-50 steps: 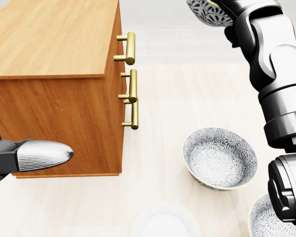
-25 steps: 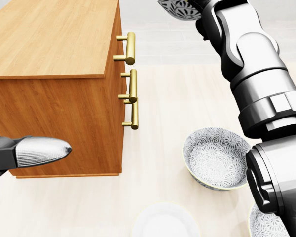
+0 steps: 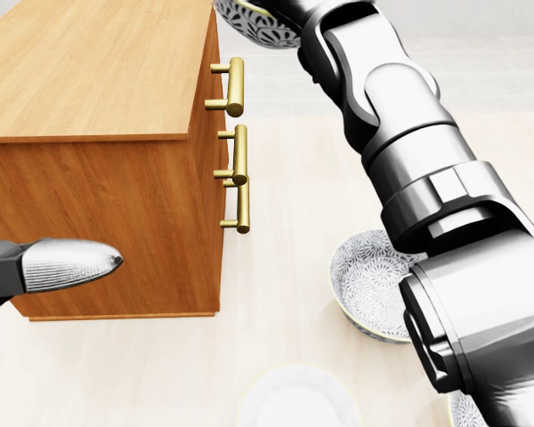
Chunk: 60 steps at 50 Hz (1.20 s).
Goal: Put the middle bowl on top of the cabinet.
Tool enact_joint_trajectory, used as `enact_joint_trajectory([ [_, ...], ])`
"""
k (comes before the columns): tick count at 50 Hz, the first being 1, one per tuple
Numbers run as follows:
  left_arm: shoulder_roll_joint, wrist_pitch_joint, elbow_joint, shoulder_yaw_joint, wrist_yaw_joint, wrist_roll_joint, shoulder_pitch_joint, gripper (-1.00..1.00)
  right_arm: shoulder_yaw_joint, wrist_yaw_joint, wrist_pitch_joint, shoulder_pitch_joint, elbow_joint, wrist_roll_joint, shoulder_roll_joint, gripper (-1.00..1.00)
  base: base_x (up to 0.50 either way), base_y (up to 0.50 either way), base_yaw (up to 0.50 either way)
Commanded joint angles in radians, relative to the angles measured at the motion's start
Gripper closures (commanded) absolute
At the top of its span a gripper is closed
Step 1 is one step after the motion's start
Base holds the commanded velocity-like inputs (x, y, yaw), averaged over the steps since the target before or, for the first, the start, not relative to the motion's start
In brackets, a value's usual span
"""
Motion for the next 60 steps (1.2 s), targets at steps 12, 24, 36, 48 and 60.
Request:
enact_joint_trajectory([
  [12,0.006,0.0,0.011,0.002,0.007,-0.013,-0.001,-1.0,0.005,-0.057,0.0,-0.093,0.041,-0.02,0.077,1.0,0.0,0.0,0.0],
  [24,0.008,0.0,0.012,0.002,0.01,-0.016,0.001,-1.0,-0.003,-0.06,0.0,-0.137,0.07,0.003,0.116,1.0,0.0,0.0,0.0],
  [36,0.01,0.0,0.005,0.001,0.014,-0.014,0.002,-1.0,0.002,-0.048,0.0,-0.146,0.084,0.032,0.178,1.0,0.0,0.0,0.0],
  [48,0.009,0.0,0.017,0.002,0.016,-0.014,-0.002,-1.0,0.007,-0.053,0.0,-0.145,0.099,0.051,0.228,1.0,0.0,0.0,0.0],
  [60,0.012,0.0,0.012,0.006,0.022,-0.01,-0.002,-1.0,0.01,-0.051,0.0,-0.154,0.098,0.073,0.261,1.0,0.0,0.0,0.0],
])
